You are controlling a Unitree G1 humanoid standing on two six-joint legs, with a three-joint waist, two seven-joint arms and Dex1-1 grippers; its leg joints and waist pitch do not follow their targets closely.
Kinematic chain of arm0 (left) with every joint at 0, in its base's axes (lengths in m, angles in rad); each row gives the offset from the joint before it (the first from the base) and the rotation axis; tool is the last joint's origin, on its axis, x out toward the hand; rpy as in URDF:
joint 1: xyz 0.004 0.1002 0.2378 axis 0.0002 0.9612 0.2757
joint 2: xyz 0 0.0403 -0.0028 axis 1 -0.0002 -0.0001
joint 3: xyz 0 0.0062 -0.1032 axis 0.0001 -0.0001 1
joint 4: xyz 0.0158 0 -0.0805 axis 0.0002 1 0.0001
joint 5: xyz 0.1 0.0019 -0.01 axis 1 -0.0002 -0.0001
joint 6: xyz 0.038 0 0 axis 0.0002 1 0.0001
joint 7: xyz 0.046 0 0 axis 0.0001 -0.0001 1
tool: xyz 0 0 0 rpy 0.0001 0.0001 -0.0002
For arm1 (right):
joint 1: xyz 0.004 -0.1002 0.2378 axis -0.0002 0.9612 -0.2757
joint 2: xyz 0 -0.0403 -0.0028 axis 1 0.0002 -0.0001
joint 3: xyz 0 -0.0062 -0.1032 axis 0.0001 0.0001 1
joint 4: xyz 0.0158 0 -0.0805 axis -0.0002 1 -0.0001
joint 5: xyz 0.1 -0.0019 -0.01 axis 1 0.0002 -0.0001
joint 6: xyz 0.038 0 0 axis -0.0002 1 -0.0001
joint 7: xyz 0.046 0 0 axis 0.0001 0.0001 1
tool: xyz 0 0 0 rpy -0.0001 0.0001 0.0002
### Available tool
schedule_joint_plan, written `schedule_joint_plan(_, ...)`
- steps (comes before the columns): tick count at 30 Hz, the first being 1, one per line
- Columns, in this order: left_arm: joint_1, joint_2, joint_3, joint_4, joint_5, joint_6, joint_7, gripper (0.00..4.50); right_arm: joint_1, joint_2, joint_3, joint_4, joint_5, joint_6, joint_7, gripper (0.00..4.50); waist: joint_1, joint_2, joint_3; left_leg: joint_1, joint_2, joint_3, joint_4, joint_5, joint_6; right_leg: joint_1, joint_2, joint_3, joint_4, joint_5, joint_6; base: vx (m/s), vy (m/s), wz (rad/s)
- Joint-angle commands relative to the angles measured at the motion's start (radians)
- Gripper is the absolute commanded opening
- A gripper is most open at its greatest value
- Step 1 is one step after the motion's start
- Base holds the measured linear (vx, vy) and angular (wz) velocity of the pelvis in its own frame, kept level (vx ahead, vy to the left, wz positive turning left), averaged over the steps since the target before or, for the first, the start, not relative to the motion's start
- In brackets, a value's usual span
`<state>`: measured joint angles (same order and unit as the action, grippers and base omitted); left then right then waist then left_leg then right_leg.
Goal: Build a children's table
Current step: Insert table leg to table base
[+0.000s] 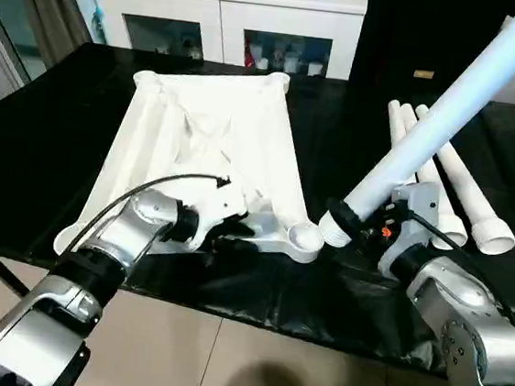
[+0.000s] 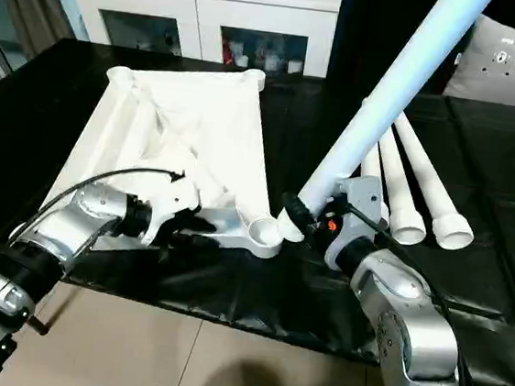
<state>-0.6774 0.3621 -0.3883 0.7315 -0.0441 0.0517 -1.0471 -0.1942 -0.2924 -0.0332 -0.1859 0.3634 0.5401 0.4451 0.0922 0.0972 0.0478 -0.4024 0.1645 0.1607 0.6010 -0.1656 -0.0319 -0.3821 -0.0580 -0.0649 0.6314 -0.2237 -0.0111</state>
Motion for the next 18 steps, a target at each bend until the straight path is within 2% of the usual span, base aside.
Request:
schedule_joint_plan(1, -0.015, 0.002, 0.017, 0.012, 0.005, -0.015, -0.008, 1.0, -0.017, 0.003, 0.002, -0.009, 0.012, 0.0, 0.004, 1.9, 0.005, -0.025, -0.073, 0.022, 0.059, -0.02, -0.059, -0.117, 0.058, 0.044, -0.098, 0.051, -0.076, -0.078, -0.193, 0.0, 0.0, 0.0)
schedule_joint_plan(3, -0.022, 0.0, 0.02, 0.038, 0.007, -0.037, -0.014, 0.9, -0.02, 0.005, 0.002, -0.007, 0.016, 0.006, 0.004, 1.9, 0.006, -0.025, -0.073, 0.023, 0.059, -0.019, -0.059, -0.118, 0.057, 0.043, -0.099, 0.052, -0.077, -0.086, -0.192, 0.0, 0.0, 0.0)
schedule_joint_plan(5, -0.027, -0.001, 0.022, 0.057, 0.012, -0.056, -0.022, 0.63, -0.02, 0.008, 0.0, -0.01, 0.023, 0.019, 0.006, 1.9, 0.006, -0.026, -0.073, 0.022, 0.06, -0.019, -0.059, -0.116, 0.057, 0.043, -0.099, 0.052, -0.076, -0.082, -0.193, 0.0, 0.0, 0.0)
schedule_joint_plan(10, -0.028, -0.013, 0.034, 0.078, 0.0, -0.089, -0.055, 0.4, -0.02, 0.01, 0.006, -0.016, 0.033, 0.035, 0.014, 1.9, 0.007, -0.027, -0.073, 0.021, 0.06, -0.019, -0.059, -0.112, 0.059, 0.044, -0.1, 0.051, -0.076, -0.086, -0.19, 0.0, 0.0, 0.0)
schedule_joint_plan(11, -0.027, -0.013, 0.033, 0.082, 0.001, -0.091, -0.061, 0.22, -0.021, 0.01, 0.009, -0.02, 0.042, 0.045, 0.021, 1.9, 0.006, -0.027, -0.074, 0.021, 0.06, -0.019, -0.059, -0.107, 0.061, 0.044, -0.099, 0.051, -0.074, -0.075, -0.191, 0.0, 0.0, 0.0)
schedule_joint_plan(15, -0.026, -0.015, 0.028, 0.093, 0.006, -0.1, -0.073, 0.05, -0.035, 0.003, 0.02, -0.018, 0.048, 0.048, 0.043, 1.9, 0.004, -0.025, -0.077, 0.019, 0.06, -0.018, -0.055, -0.077, 0.076, 0.046, -0.1, 0.051, -0.067, -0.012, -0.205, 0.0, 0.0, 0.0)
schedule_joint_plan(18, -0.026, -0.016, 0.024, 0.101, 0.011, -0.115, -0.093, 0.02, -0.056, -0.014, 0.041, -0.002, 0.037, 0.032, 0.077, 1.9, 0.003, -0.027, -0.075, 0.02, 0.059, -0.016, -0.054, -0.093, 0.078, 0.045, -0.101, 0.051, -0.071, -0.031, -0.206, 0.0, 0.0, 0.0)
